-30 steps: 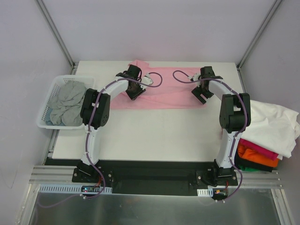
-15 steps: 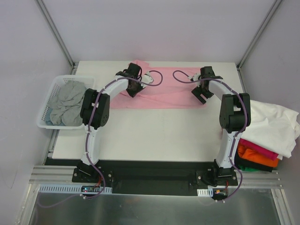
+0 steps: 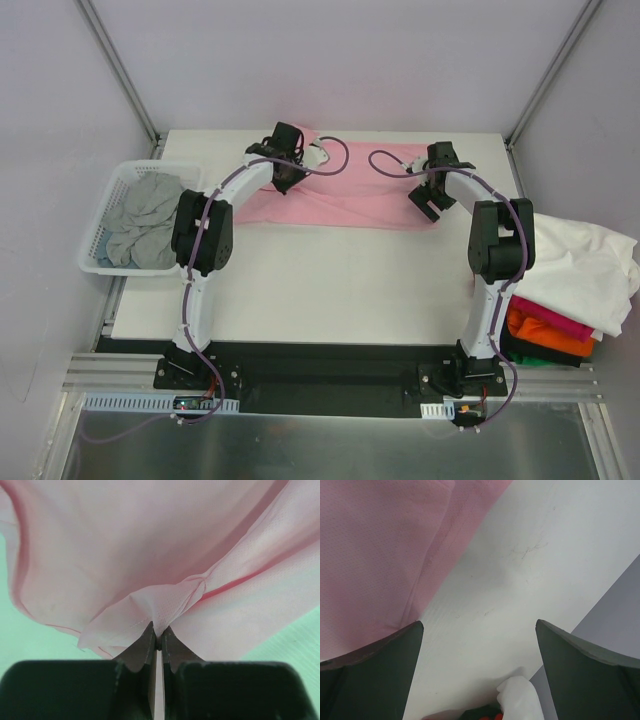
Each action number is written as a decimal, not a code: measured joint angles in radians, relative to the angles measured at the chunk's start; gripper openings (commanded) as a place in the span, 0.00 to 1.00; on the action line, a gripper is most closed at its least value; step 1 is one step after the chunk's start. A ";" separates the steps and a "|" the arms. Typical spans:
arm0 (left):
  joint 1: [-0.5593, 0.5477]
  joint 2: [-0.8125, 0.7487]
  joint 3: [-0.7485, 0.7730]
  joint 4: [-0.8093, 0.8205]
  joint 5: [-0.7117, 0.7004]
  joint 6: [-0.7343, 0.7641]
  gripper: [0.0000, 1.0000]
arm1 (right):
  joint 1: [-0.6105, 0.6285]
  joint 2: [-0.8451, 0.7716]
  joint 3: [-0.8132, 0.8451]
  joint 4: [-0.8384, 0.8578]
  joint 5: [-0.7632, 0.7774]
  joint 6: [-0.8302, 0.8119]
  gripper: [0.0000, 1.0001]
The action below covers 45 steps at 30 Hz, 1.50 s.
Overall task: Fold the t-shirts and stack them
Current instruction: Fold the flattened tshirt in 1/3 of the way
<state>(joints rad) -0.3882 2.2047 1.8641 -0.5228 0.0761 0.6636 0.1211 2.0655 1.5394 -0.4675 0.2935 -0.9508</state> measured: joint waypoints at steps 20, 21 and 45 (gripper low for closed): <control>-0.013 0.071 0.103 0.001 -0.089 0.052 0.28 | 0.000 0.000 0.000 0.000 -0.004 0.000 1.00; -0.012 0.075 0.103 0.001 -0.092 0.054 0.31 | 0.000 0.000 0.000 -0.001 -0.004 0.000 1.00; -0.028 0.197 0.261 0.004 -0.159 0.059 0.37 | 0.000 0.000 -0.008 -0.001 -0.013 0.000 1.00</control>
<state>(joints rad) -0.4164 2.4020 2.1254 -0.5190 -0.0834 0.7227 0.1211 2.0655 1.5311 -0.4683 0.2802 -0.9504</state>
